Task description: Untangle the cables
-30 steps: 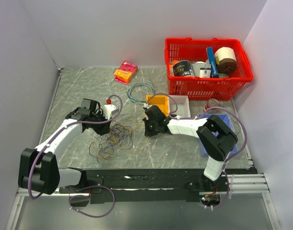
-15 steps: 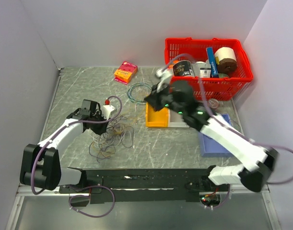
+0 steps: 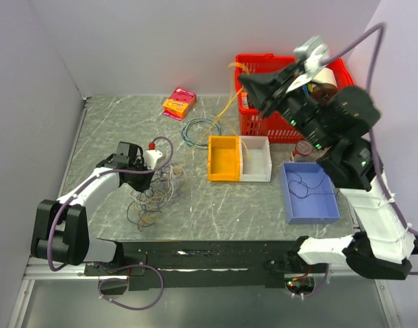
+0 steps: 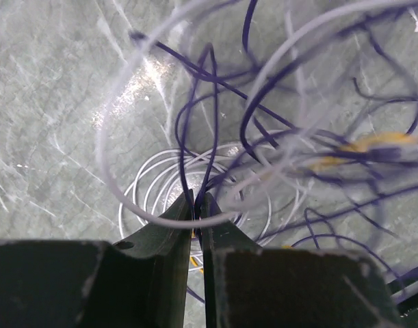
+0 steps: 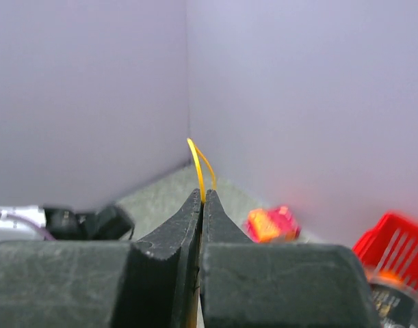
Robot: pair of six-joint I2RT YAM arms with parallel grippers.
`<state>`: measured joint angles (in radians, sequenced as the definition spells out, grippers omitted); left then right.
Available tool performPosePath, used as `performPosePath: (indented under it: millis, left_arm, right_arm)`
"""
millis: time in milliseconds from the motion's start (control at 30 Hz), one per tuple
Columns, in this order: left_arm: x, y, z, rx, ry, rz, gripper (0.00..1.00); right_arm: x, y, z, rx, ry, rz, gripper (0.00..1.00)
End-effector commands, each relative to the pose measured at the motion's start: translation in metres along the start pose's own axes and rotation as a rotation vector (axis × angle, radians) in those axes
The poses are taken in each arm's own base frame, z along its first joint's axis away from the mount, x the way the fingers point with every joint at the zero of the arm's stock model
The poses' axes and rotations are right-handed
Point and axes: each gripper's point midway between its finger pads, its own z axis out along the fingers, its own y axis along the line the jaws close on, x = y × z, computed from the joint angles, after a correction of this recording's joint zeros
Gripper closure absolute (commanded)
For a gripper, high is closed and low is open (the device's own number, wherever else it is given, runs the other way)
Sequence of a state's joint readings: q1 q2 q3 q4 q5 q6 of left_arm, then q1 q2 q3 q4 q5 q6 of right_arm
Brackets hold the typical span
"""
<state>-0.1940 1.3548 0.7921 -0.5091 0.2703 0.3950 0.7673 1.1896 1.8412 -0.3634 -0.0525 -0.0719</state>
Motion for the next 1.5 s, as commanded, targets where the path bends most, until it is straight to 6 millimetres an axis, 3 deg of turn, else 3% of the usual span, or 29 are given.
performPosePath:
  millis: [0, 33, 300, 400, 467, 667, 700, 767, 833, 1067, 1100, 1300, 1467]
  left_arm:
    - [-0.012, 0.011, -0.003, -0.042, -0.036, 0.005, 0.84]
    - [-0.013, 0.011, -0.004, -0.046, -0.038, 0.004, 0.85]
    - [-0.007, 0.017, 0.000, -0.072, -0.019, 0.007, 0.85]
    - [-0.004, 0.021, 0.002, -0.084, -0.009, 0.005, 0.85]
    - [-0.005, 0.022, 0.002, -0.086, -0.011, 0.002, 0.85]
    - [-0.012, 0.018, -0.003, -0.062, -0.037, -0.005, 0.84]
    - [-0.013, 0.017, -0.004, -0.061, -0.039, -0.005, 0.84]
    - [-0.013, 0.017, -0.006, -0.062, -0.044, -0.005, 0.84]
    - [-0.013, 0.017, -0.007, -0.064, -0.046, -0.003, 0.83]
    - [-0.010, 0.015, -0.011, -0.070, -0.048, 0.000, 0.82]
    - [-0.010, 0.015, -0.010, -0.069, -0.047, -0.001, 0.82]
    - [-0.010, 0.015, -0.011, -0.068, -0.049, 0.001, 0.82]
    - [-0.009, 0.016, -0.011, -0.073, -0.045, 0.004, 0.82]
  right_arm:
    - [-0.079, -0.008, -0.007, 0.027, -0.169, -0.098, 1.00]
    - [-0.099, -0.011, -0.008, 0.038, -0.215, -0.119, 1.00]
    - [-0.187, -0.021, -0.028, 0.104, -0.485, -0.191, 1.00]
    - [-0.206, -0.024, -0.037, 0.132, -0.560, -0.218, 1.00]
    - [-0.207, -0.025, -0.034, 0.141, -0.568, -0.245, 1.00]
    - [-0.179, -0.030, 0.003, 0.165, -0.517, -0.354, 1.00]
    - [-0.167, -0.032, 0.013, 0.170, -0.490, -0.381, 1.00]
    - [-0.156, -0.047, 0.023, 0.224, -0.457, -0.392, 1.00]
    - [-0.134, -0.068, 0.036, 0.259, -0.398, -0.372, 1.00]
    - [-0.064, -0.101, 0.069, 0.254, -0.292, -0.248, 1.00]
    - [-0.046, -0.106, 0.076, 0.264, -0.256, -0.234, 1.00]
    - [0.012, -0.128, 0.088, 0.292, -0.171, -0.173, 1.00]
    - [0.025, -0.139, 0.086, 0.308, -0.152, -0.133, 1.00]
